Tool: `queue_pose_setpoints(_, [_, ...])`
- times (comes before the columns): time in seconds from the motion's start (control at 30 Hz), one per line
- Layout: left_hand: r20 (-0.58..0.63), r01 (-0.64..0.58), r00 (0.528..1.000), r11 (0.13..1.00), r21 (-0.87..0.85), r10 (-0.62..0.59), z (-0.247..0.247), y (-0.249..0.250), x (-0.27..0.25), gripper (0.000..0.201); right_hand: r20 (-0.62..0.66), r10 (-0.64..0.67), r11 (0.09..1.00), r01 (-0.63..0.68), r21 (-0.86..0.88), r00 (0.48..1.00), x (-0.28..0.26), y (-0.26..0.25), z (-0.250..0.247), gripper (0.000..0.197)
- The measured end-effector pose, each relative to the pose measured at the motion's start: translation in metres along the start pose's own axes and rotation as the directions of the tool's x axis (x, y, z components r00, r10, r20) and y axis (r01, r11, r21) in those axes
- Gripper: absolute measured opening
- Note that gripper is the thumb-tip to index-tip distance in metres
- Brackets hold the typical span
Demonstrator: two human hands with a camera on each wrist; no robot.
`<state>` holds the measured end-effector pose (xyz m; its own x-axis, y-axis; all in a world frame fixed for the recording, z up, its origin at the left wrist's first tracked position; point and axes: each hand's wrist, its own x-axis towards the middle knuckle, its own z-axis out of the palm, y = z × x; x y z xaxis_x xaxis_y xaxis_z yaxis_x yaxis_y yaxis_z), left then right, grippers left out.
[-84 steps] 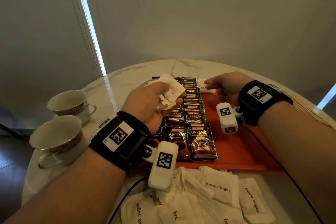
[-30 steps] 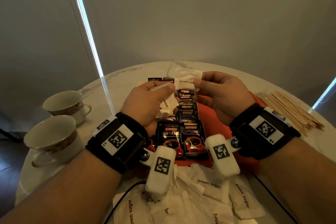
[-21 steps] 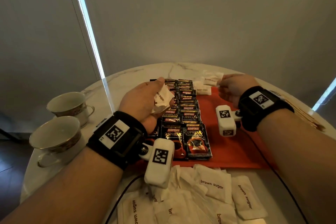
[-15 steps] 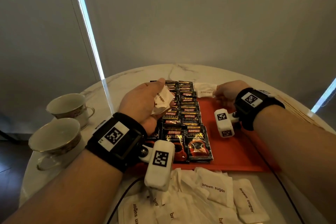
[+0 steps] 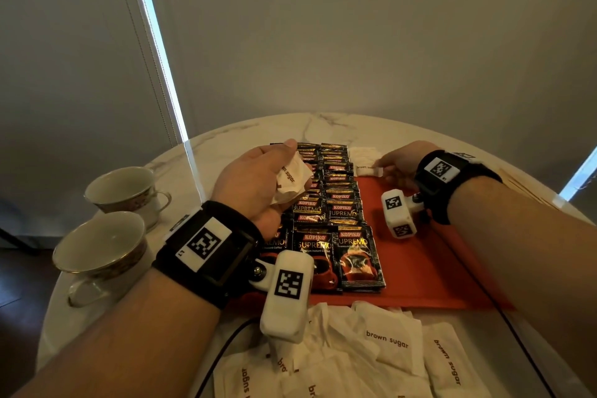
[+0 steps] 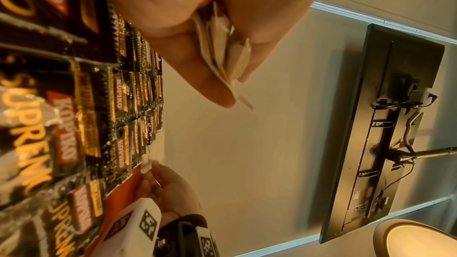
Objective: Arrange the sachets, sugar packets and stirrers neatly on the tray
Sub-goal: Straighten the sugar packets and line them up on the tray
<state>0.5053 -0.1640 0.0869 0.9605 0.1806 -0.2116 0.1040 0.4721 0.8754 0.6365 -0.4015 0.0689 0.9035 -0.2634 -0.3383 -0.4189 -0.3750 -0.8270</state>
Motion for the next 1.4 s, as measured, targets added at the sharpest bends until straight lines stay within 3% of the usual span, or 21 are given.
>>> queue_pose_setpoints(0.13, [0.004, -0.005, 1.0, 1.0, 0.009, 0.005, -0.001, 0.001, 0.0, 0.019, 0.016, -0.031, 0.997, 0.03, 0.067, 0.999, -0.002, 0.001, 0.003, 0.015])
queue_pose_setpoints(0.37, [0.034, 0.056, 0.998, 0.998, -0.032, -0.055, 0.003, -0.001, -0.005, 0.011, 0.183, -0.004, 0.997, -0.009, 0.074, 0.983, -0.012, -0.001, 0.017, 0.019])
queue_pose_setpoints(0.43, [0.025, 0.074, 0.997, 0.996, -0.053, -0.073, 0.001, 0.0, -0.004, 0.015, 0.199, -0.008, 0.99, -0.02, 0.137, 0.98, -0.017, -0.003, 0.013, 0.017])
queue_pose_setpoints(0.53, [0.046, 0.094, 0.995, 0.992, -0.088, -0.09, -0.002, 0.0, -0.003, 0.031, 0.194, -0.129, 0.965, 0.079, 0.249, 0.972, -0.043, -0.009, 0.007, 0.007])
queue_pose_setpoints(0.63, [0.058, 0.086, 0.995, 0.995, -0.055, -0.083, 0.0, -0.003, -0.002, 0.04, 0.317, -0.272, 0.929, 0.162, 0.331, 0.908, -0.089, -0.012, 0.007, 0.009])
queue_pose_setpoints(0.77, [0.087, -0.012, 0.996, 0.995, -0.098, 0.021, 0.004, -0.005, -0.006, 0.039, 0.497, -0.331, 0.939, 0.225, 0.261, 0.802, -0.137, 0.001, 0.022, 0.026])
queue_pose_setpoints(0.83, [0.125, -0.061, 0.989, 0.992, -0.109, 0.074, 0.006, -0.006, -0.01, 0.041, 0.478, -0.378, 0.924, 0.291, 0.248, 0.793, -0.148, 0.009, 0.032, 0.031])
queue_pose_setpoints(0.93, [0.187, -0.116, 0.974, 0.99, -0.084, 0.13, 0.008, -0.009, -0.013, 0.042, 0.427, -0.449, 0.877, 0.294, 0.381, 0.785, -0.152, 0.014, 0.042, 0.023])
queue_pose_setpoints(1.17, [0.264, -0.06, 0.961, 0.993, -0.097, 0.084, 0.009, -0.014, -0.013, 0.051, 0.256, -0.495, 0.757, 0.268, 0.595, 0.83, -0.145, 0.017, 0.035, 0.014])
queue_pose_setpoints(1.4, [0.158, -0.056, 0.986, 0.998, -0.007, 0.057, 0.01, -0.012, -0.015, 0.032, 0.162, -0.484, 0.727, 0.292, 0.621, 0.86, -0.138, 0.015, 0.031, 0.012])
